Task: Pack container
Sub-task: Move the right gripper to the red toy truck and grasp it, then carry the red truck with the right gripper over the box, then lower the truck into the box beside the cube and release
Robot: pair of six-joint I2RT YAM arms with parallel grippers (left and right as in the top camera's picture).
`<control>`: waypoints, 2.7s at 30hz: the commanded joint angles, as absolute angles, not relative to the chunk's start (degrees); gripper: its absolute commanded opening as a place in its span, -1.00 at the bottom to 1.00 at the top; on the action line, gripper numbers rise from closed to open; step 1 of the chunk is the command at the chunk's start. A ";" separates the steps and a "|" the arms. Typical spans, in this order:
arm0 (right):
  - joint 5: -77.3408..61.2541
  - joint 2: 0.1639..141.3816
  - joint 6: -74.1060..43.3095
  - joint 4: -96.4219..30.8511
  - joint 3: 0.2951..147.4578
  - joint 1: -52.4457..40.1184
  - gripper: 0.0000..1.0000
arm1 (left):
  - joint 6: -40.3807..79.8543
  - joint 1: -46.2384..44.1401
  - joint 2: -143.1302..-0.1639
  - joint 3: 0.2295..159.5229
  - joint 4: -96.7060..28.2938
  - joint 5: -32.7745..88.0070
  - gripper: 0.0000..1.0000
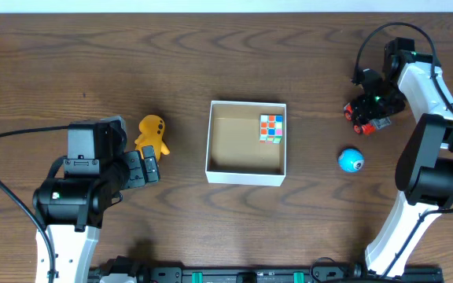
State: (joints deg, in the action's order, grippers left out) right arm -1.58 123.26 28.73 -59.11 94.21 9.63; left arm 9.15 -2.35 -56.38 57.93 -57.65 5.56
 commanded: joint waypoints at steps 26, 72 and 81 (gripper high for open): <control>-0.84 113.10 11.53 -61.60 96.07 3.97 -0.97 | 8.64 -2.15 -56.49 59.11 -57.60 4.47 0.96; 4.47 110.96 -47.72 -59.55 92.95 -40.40 -0.97 | 8.67 -2.15 -56.49 59.11 -58.26 4.49 0.96; 4.49 114.19 -47.68 -56.64 92.95 -39.46 -0.97 | 8.67 -2.15 -56.49 59.11 -58.26 4.49 0.96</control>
State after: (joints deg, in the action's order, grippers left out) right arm 4.38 112.20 -47.55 -57.08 92.92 -39.99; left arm 9.15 -2.35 -56.38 57.93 -58.11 5.56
